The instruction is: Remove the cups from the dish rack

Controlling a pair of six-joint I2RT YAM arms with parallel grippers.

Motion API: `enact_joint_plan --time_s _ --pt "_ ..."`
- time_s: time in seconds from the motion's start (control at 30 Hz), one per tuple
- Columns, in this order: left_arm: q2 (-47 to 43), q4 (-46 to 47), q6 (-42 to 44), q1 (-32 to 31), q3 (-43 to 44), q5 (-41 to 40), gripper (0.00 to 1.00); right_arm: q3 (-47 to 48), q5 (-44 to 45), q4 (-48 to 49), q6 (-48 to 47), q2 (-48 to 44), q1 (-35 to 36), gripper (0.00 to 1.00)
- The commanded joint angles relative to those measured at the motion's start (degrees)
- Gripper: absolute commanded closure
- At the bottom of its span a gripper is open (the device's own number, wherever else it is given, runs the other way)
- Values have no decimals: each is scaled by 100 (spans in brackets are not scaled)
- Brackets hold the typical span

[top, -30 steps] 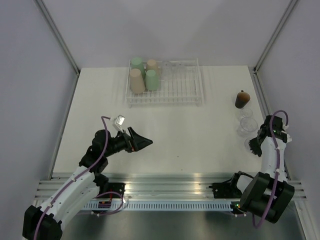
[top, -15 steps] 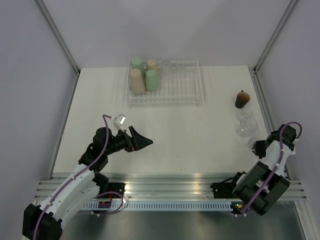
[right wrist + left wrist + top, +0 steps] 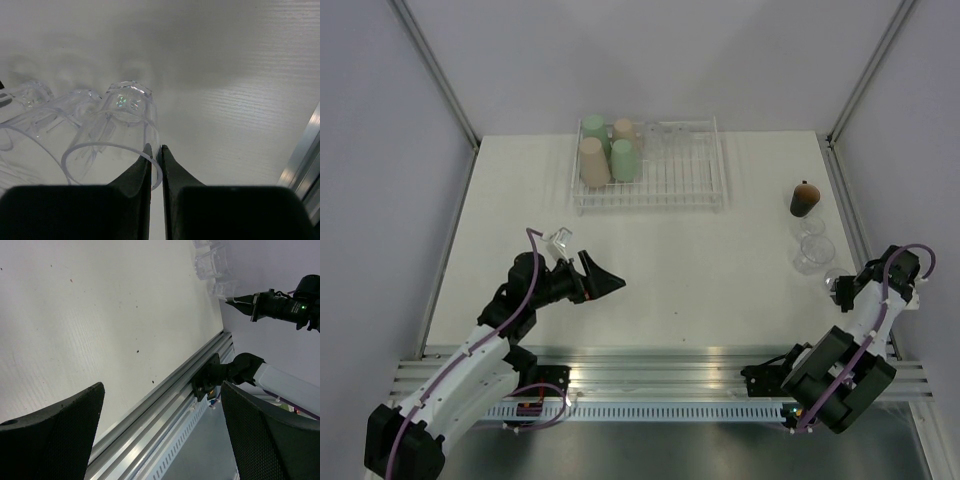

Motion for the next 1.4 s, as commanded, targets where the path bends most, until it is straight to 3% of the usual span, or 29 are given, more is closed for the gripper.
enact_joint_plan --time_s 0.0,0.7,1.0,1.37 --pt "41 2 206 -12 302 -105 0 293 164 -189 140 -107 -55 99" --pt "77 -25 197 -21 443 -105 0 934 261 -980 466 587 -240 99" --pt "15 -34 171 -21 407 -122 0 759 -328 -593 71 386 -248 99" --pt "33 -16 171 -21 390 -113 0 759 -292 -716 -509 499 -248 79"
